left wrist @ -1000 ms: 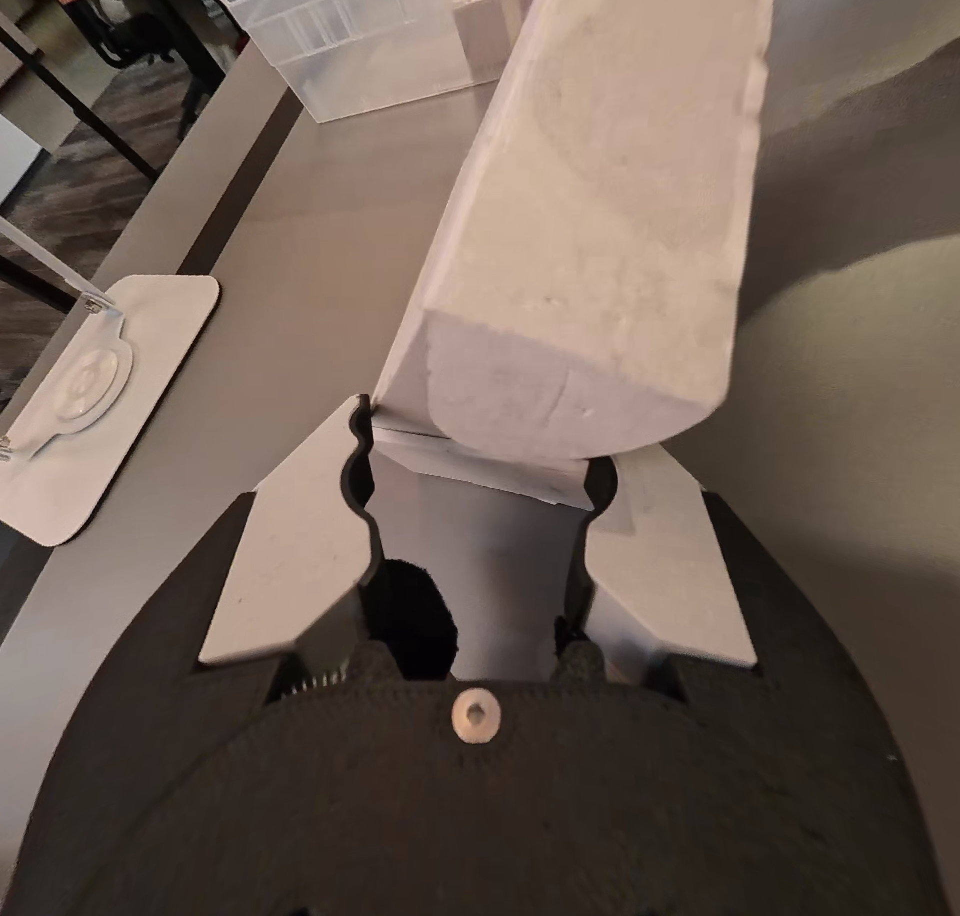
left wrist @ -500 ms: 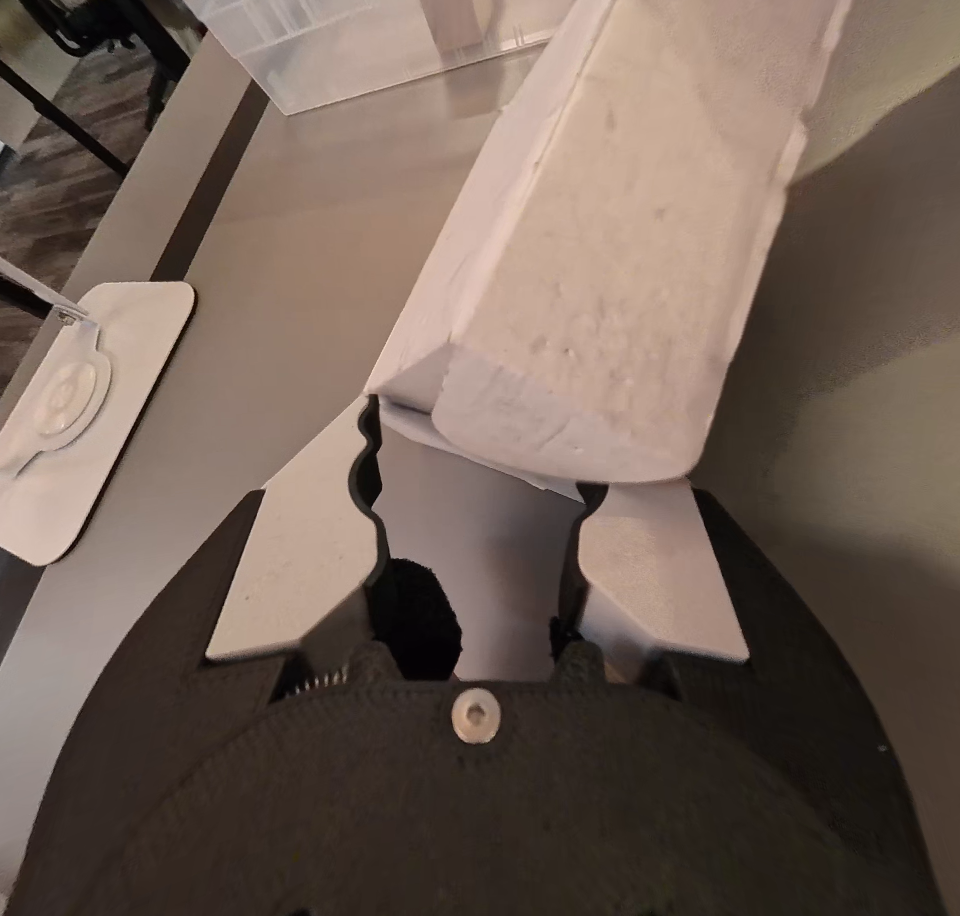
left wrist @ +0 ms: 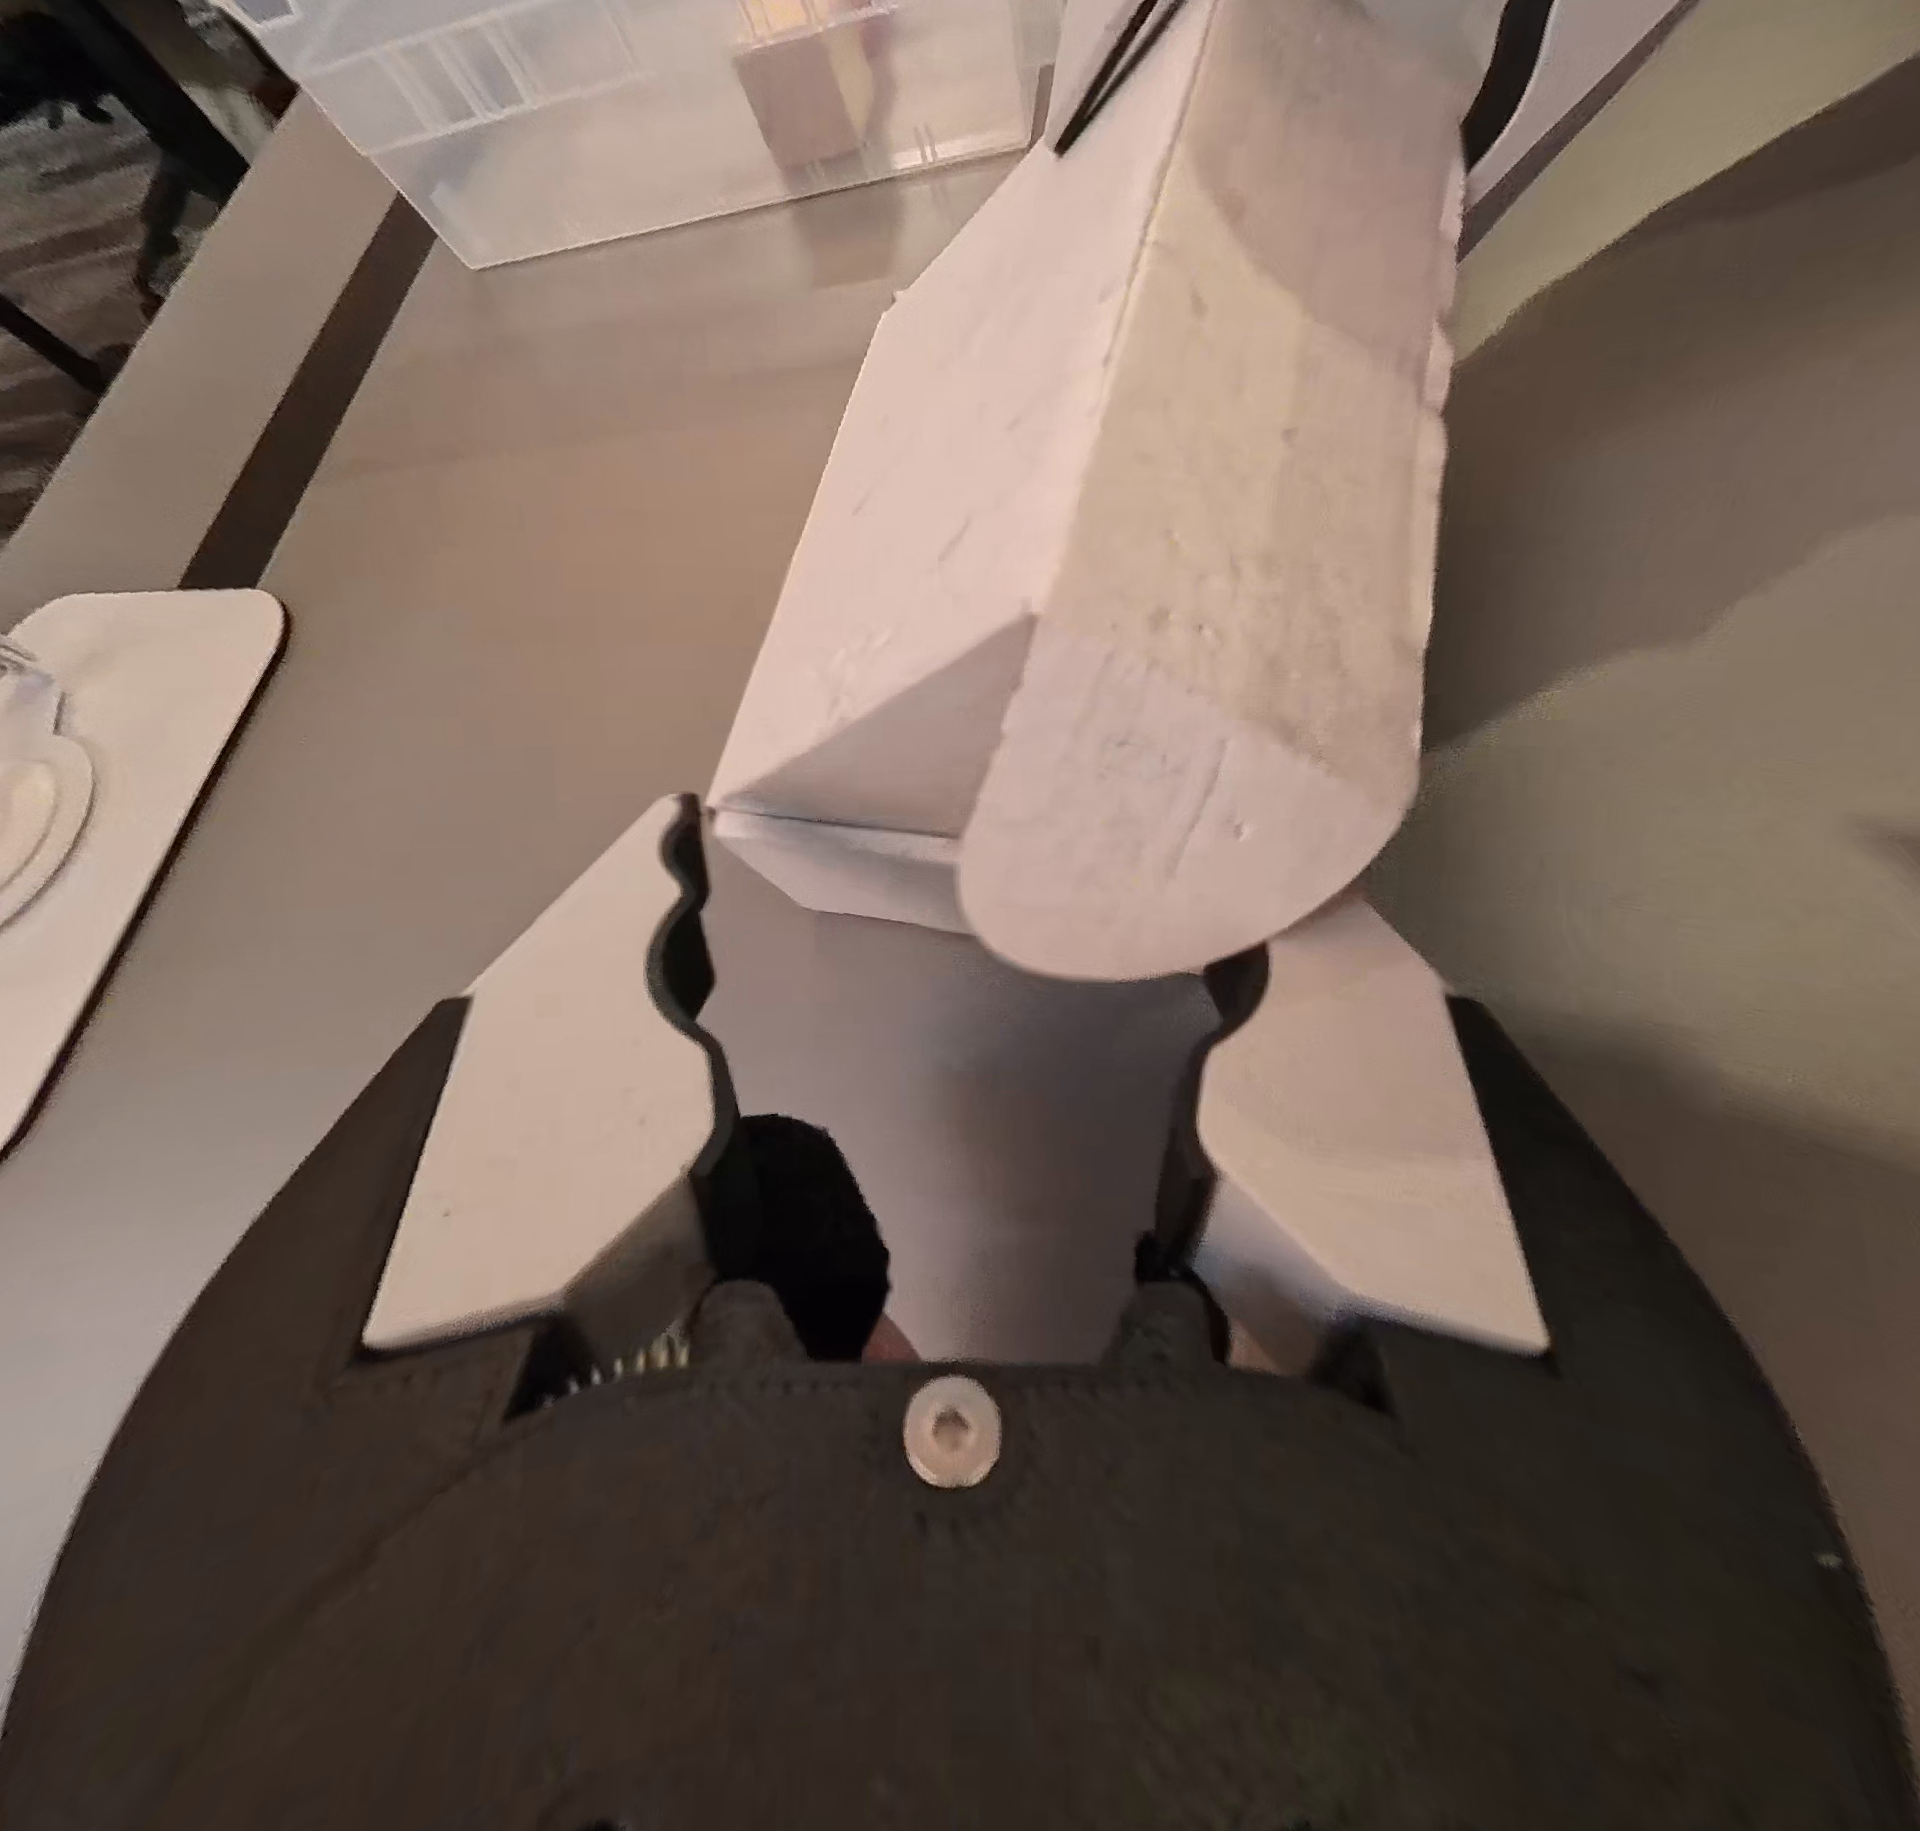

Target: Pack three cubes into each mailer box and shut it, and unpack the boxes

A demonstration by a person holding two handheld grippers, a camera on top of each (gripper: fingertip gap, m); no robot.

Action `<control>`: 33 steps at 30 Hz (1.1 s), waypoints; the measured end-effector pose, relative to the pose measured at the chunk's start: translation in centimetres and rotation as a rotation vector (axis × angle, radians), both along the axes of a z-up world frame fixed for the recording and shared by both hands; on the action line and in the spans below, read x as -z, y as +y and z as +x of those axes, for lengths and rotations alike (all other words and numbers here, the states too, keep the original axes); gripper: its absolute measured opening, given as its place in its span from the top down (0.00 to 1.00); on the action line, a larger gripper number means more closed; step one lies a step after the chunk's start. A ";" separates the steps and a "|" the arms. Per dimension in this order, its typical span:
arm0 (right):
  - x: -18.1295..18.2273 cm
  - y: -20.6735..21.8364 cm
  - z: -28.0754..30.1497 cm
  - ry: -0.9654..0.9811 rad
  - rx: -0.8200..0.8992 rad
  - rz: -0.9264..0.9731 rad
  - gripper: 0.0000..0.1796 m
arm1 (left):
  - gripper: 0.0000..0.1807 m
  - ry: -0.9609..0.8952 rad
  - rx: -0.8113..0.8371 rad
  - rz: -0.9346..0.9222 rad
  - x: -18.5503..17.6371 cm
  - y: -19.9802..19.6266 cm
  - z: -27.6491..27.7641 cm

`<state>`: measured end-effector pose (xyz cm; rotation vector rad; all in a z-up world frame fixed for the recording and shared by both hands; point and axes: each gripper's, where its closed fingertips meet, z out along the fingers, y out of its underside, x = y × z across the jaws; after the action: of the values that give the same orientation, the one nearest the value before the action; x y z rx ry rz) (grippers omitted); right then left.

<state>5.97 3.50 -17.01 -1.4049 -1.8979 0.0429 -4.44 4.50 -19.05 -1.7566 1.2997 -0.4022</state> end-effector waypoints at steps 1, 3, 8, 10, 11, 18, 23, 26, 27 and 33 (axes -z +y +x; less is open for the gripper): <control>0.0 0.2 0.1 0.003 -0.002 -0.016 0.63 | 0.43 -0.016 0.003 -0.012 -0.2 -0.1 -0.2; -0.1 0.0 0.1 0.022 -0.020 -0.074 0.62 | 0.39 -0.049 0.014 -0.021 -0.6 -0.3 -0.4; 0.3 -0.1 0.0 -0.008 -0.038 -0.104 0.60 | 0.26 -0.083 0.059 -0.066 -0.6 -1.5 0.0; 0.6 -0.1 0.0 -0.025 -0.041 -0.093 0.60 | 0.32 -0.078 0.067 -0.028 -1.0 -1.6 0.1; 0.9 0.0 0.1 -0.042 -0.035 -0.084 0.59 | 0.36 -0.078 0.083 0.003 -1.4 -1.9 0.4; 4.6 -0.8 0.8 -0.160 -0.032 -0.061 0.52 | 0.46 0.127 0.156 0.106 2.1 -3.9 1.8; 4.7 -0.7 0.6 -0.137 -0.027 -0.044 0.52 | 0.45 0.119 0.169 0.095 2.1 -4.0 1.6; 3.9 -1.1 0.9 -0.079 -0.053 -0.139 0.53 | 0.34 0.088 0.181 -0.001 1.7 -4.8 1.3; 3.4 -1.2 1.0 -0.056 -0.067 -0.160 0.54 | 0.35 0.059 0.197 -0.026 1.2 -5.3 1.1; 1.1 1.4 3.4 -0.050 -0.064 -0.145 0.57 | 0.45 -0.037 0.163 0.029 -3.0 -4.1 -1.3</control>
<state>9.37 4.86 -18.12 -1.4520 -2.0155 0.1813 -5.72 0.39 -16.00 -1.6173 1.4205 -0.5026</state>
